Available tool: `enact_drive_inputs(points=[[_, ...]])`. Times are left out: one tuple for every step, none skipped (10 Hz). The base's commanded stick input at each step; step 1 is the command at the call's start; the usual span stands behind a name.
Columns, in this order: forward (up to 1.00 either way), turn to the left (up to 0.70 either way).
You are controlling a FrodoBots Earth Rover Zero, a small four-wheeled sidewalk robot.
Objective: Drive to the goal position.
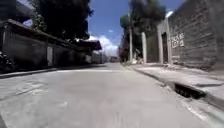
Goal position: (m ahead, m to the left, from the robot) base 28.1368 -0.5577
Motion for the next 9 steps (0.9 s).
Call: enact_drive_inputs(points=[[1.00,-0.20],[1.00,-0.02],[1.00,0.00],[1.00,0.00],[1.00,0.00],[1.00,0.00],[1.00,0.00],[1.00,0.00],[1.00,0.00]])
